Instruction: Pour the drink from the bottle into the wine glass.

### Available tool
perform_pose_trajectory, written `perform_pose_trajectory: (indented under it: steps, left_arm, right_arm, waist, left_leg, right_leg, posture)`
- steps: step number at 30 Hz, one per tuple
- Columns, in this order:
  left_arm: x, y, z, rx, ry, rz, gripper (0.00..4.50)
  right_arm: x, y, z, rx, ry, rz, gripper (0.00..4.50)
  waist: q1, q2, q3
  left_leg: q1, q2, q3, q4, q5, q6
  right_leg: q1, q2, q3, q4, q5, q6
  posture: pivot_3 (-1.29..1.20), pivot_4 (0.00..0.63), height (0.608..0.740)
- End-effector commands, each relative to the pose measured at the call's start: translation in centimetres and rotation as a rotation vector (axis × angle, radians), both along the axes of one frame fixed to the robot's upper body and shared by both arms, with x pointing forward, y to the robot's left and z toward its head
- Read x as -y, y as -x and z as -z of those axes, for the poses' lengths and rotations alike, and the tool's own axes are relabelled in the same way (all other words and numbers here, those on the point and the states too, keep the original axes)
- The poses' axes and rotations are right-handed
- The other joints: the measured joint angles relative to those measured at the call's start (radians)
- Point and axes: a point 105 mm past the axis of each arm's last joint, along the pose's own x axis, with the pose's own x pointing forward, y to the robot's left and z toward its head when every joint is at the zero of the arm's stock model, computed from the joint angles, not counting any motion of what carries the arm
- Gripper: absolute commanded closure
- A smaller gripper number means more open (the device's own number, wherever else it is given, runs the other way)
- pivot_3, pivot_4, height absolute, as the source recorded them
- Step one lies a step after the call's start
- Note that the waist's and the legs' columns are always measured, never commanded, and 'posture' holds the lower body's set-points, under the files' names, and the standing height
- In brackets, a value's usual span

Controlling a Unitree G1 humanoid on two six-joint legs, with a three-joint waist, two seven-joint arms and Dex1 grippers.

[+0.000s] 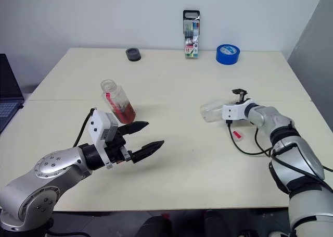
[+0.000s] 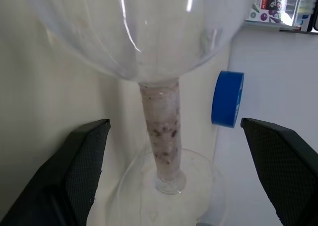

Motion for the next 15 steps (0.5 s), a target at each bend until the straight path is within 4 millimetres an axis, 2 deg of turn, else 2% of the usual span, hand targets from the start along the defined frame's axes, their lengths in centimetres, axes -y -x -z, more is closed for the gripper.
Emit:
perform_pose_trajectory:
  steps: [1, 11, 12, 15]
  left_arm:
    - [0.13, 0.10, -0.92, 0.043, 0.012, 0.006, 0.00]
    - [0.37, 0.20, -0.87, 0.041, 0.015, 0.011, 0.00]
    - [0.48, 0.27, -0.81, 0.039, 0.016, 0.014, 0.00]
    - [0.70, 0.54, -0.68, 0.032, 0.020, 0.023, 0.00]
  right_arm:
    - [-0.22, -0.46, -1.58, 0.051, 0.013, -0.010, 0.62]
    - [-0.37, -0.46, -1.34, 0.054, 0.038, -0.018, 4.21]
    - [-0.29, -0.45, -1.29, 0.053, 0.040, -0.016, 4.39]
    - [-0.41, -0.49, -1.61, 0.074, 0.030, -0.021, 4.39]
  waist:
    - [0.000, 0.000, 0.000]
    - [0.000, 0.000, 0.000]
    - [0.000, 0.000, 0.000]
    - [0.000, 0.000, 0.000]
  left_leg:
    - [0.000, 0.000, 0.000, 0.000, 0.000, 0.000]
    - [0.000, 0.000, 0.000, 0.000, 0.000, 0.000]
    - [0.000, 0.000, 0.000, 0.000, 0.000, 0.000]
    - [0.000, 0.000, 0.000, 0.000, 0.000, 0.000]
  right_leg:
    - [0.000, 0.000, 0.000, 0.000, 0.000, 0.000]
    - [0.000, 0.000, 0.000, 0.000, 0.000, 0.000]
    - [0.000, 0.000, 0.000, 0.000, 0.000, 0.000]
    - [0.000, 0.000, 0.000, 0.000, 0.000, 0.000]
  posture:
    - [0.00, 0.150, 0.740]
    - [0.00, 0.150, 0.740]
    - [0.00, 0.150, 0.740]
    - [0.00, 0.150, 0.740]
